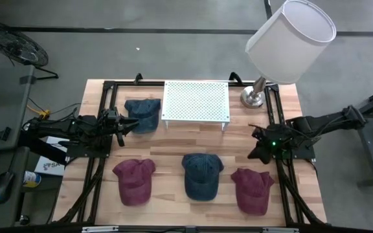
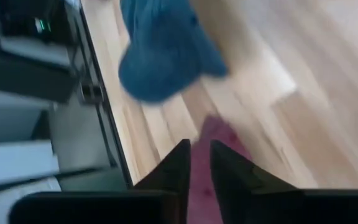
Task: Pick & Place hat
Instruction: Put the right red cap on the shelf
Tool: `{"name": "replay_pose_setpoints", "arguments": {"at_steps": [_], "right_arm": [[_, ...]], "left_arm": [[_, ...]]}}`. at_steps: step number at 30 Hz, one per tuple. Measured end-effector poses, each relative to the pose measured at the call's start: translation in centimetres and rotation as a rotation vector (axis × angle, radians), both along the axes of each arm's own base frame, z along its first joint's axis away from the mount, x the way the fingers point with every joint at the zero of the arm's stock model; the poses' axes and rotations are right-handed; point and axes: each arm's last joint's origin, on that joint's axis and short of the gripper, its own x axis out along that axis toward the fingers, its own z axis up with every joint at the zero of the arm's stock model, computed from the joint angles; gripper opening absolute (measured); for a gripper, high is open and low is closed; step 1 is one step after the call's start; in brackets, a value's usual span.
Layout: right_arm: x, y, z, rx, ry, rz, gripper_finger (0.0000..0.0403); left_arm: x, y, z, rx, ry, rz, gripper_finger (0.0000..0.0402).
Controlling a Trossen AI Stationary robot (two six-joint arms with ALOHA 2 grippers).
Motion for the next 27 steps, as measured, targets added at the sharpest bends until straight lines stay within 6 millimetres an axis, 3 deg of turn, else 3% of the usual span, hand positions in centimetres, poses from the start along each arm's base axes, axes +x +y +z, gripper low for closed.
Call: {"name": "replay_pose_setpoints", "arguments": {"at_steps": [9, 13, 18, 27], "right_arm": [[-0.4, 1.9, -1.0, -0.052, 0.092, 0.272, 0.0161], [-0.2, 2.6, -1.7, -0.062, 0.171, 0.312, 0.0189], [0.1, 3.2, -2.4, -0.032, 0.285, 0.265, 0.0201], [0.1, 3.2, -3.4, 0.058, 0.532, 0.013, 0.0202]], "left_arm": [[0.0, 0.0, 0.0, 0.000, 0.000, 0.000, 0.0090], [0.0, 0.0, 0.0, 0.000, 0.000, 0.000, 0.0090], [0.0, 0.0, 0.0, 0.000, 0.000, 0.000, 0.0090], [0.0, 0.0, 0.0, 0.000, 0.000, 0.000, 0.0090]]}}
